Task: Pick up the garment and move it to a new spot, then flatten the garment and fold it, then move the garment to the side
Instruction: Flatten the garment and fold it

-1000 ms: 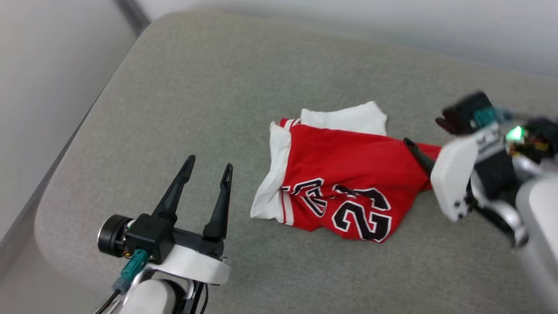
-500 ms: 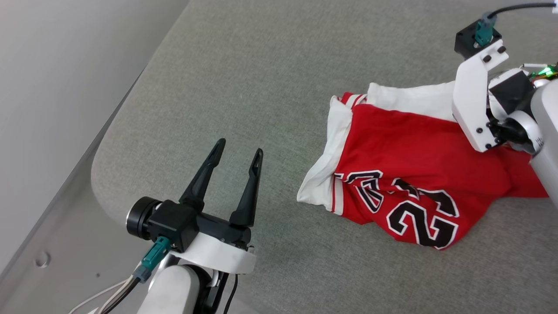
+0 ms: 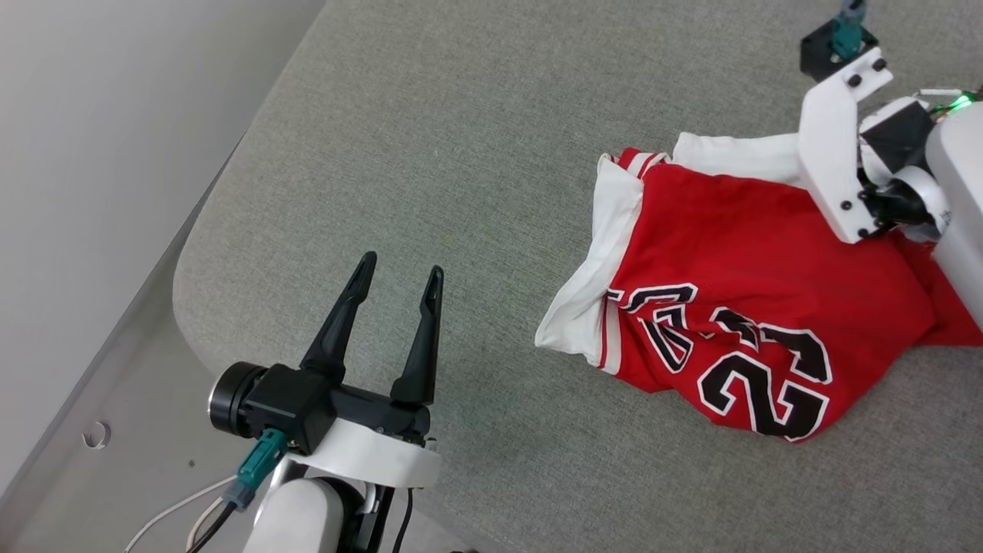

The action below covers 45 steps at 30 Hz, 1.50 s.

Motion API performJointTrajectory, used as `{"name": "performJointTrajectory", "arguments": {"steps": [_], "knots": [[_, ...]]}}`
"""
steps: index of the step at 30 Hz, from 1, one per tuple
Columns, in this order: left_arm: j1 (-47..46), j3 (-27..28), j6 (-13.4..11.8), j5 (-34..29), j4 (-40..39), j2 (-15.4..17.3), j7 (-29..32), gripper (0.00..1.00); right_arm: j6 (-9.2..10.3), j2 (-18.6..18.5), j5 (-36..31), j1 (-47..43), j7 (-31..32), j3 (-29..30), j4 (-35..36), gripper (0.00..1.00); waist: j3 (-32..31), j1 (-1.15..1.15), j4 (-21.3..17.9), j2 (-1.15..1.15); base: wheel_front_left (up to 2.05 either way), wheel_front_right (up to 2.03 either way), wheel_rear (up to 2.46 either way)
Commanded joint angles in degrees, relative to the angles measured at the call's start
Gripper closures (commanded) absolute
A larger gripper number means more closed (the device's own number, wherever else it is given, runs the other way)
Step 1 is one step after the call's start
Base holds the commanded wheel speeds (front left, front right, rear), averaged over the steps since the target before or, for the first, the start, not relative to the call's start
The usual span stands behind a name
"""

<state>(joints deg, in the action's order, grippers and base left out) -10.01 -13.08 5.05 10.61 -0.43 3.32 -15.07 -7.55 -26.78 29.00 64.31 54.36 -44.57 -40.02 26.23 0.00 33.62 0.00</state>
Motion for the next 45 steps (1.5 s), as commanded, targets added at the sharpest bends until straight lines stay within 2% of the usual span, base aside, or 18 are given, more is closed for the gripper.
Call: {"name": "performJointTrajectory", "arguments": {"steps": [1, 7, 14, 21, 27, 32, 38, 39, 40, 45], "knots": [[0.06, -0.07, 0.16, -0.38, 0.22, -0.17, -0.15, 0.00, 0.12, -2.73, -0.03, -4.03, 0.58, -1.11, -3.23, 1.00, -0.64, 0.00, -0.08, 0.00, 0.00, 0.00, 0.00], [-1.54, -1.08, 1.24, -1.48, 2.84, -0.24, -0.15, 0.00, 0.12, -5.95, 3.27, -5.67, -5.56, -0.20, -2.88, 1.00, -5.10, 0.00, -0.82, 0.00, 0.00, 0.00, 0.00], [-1.03, 0.86, 1.70, -2.46, 3.78, 1.50, -0.15, 0.00, 0.10, -8.74, 6.79, -9.59, -13.14, 2.27, 0.77, 1.00, -10.28, 0.00, -7.92, 0.00, 0.00, 0.00, 0.00], [0.17, 2.11, 1.84, -3.26, 3.71, 2.75, -0.15, 0.00, 0.10, -14.07, 8.17, -17.03, -20.47, 8.88, 1.95, 1.00, -13.35, 0.00, -14.72, 0.00, 0.00, 0.00, 0.00], [0.73, 2.89, 1.88, -3.61, 3.41, 3.35, -0.15, 0.00, 0.10, -17.43, 8.07, -25.68, -25.58, 16.92, 2.63, 1.00, -14.47, 0.00, -19.23, 0.00, 0.00, 0.00, 0.00], [1.19, 3.50, 1.78, -3.75, 3.68, 3.82, -0.15, 0.00, 0.10, -17.50, 7.02, -34.59, -28.94, 24.31, 3.99, 1.00, -14.68, 0.00, -22.22, 0.00, 0.00, 0.00, 0.00], [1.37, 3.91, 1.85, -3.52, 4.41, 4.09, -0.15, 0.00, 0.09, -12.64, 4.30, -43.57, -31.67, 31.59, 6.84, 1.00, -15.24, 0.00, -25.39, 0.00, 0.00, 0.00, 0.00], [1.34, 3.82, 1.88, -3.57, 4.59, 4.12, -0.15, 0.00, 0.10, -11.79, 3.38, -44.30, -32.20, 32.65, 7.46, 0.40, -15.44, 0.00, -25.85, 0.00, 0.00, 0.00, 0.00], [1.26, 3.69, 1.93, -3.57, 4.74, 4.20, -0.15, 0.00, 0.10, -10.72, 2.56, -44.96, -32.61, 33.86, 7.78, 0.00, -15.64, 0.00, -26.32, 0.00, 0.00, 0.00, 0.00], [0.56, 3.66, 1.96, -3.65, 4.71, 4.45, -0.15, 0.00, 0.09, -6.46, -0.70, -46.15, -38.04, 38.95, 14.01, 0.00, -16.91, 0.00, -28.18, 0.00, 0.00, 0.00, 0.00]]}}
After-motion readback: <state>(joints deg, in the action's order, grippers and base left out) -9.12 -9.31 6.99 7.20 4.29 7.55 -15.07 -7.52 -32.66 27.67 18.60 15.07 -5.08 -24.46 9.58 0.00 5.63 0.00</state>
